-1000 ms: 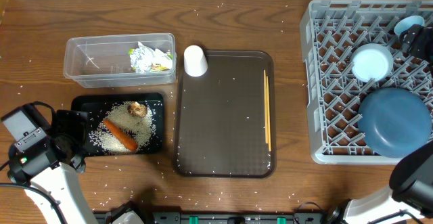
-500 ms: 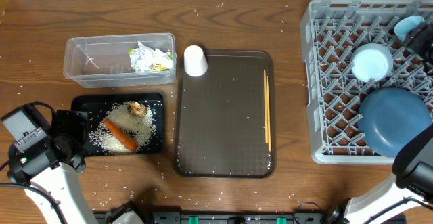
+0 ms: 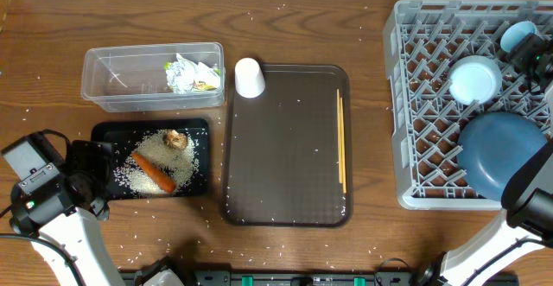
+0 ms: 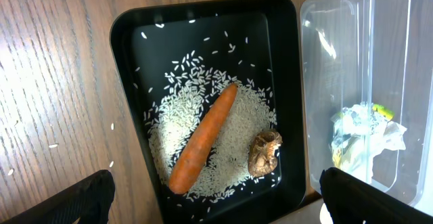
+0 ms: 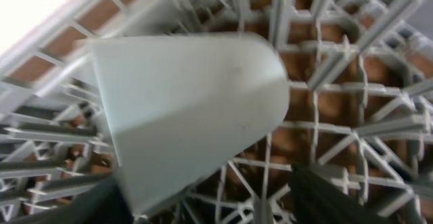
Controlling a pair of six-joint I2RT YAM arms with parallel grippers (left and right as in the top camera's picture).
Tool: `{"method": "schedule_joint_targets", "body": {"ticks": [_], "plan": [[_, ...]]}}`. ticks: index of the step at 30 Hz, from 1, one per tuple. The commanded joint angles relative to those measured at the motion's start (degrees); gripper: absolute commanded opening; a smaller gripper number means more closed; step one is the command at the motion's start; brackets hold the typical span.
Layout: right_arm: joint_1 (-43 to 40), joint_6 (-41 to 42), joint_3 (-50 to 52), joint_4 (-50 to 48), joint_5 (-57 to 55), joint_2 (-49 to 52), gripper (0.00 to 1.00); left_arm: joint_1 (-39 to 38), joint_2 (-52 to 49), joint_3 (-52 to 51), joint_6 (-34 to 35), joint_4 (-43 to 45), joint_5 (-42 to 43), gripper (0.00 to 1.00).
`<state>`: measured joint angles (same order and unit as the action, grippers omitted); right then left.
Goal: Sort waste into correct bins and load items into the dishwasher rack
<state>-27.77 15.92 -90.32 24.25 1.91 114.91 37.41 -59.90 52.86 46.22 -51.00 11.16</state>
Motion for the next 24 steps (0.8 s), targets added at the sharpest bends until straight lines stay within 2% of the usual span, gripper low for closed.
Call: {"method": "schedule_joint_targets", "body": {"ticks": [1,3,4,8,9,21,24], "plan": [[0.02,0.37,-0.42,2.40,-5.29,0.13,0.54,0.20,0.04,0.66,-0.76,-0.15,-0.92,0.98],[-0.42,0.37,-0.42,3.89,-5.57,-0.42,0.42,0.20,0.04,0.66,-0.76,-0.15,-0.92,0.98],[-0.72,0.37,-0.44,4.66,-5.53,-0.90,0.30,0.17,0.04,0.66,-0.76,-0.15,-0.92,0.98],[-1.53,0.42,-0.42,6.45,-5.11,-3.43,0.03,0.20,0.04,0.66,-0.76,-0.15,-0.92,0.98],[-1.68,0.39,-0.44,6.84,-5.11,-4.24,0.01,0.20,0.04,0.66,-0.76,-0.15,-0.92,0.98],[-2.29,0.33,-0.42,9.94,-5.11,-16.61,0.01,0.20,0.04,0.66,-0.76,-0.15,-0.92,0.98],[-2.25,0.33,-0.42,12.48,-2.27,-19.15,0.01,0.20,0.04,0.66,-0.76,-0.15,-0.92,0.98]]}}
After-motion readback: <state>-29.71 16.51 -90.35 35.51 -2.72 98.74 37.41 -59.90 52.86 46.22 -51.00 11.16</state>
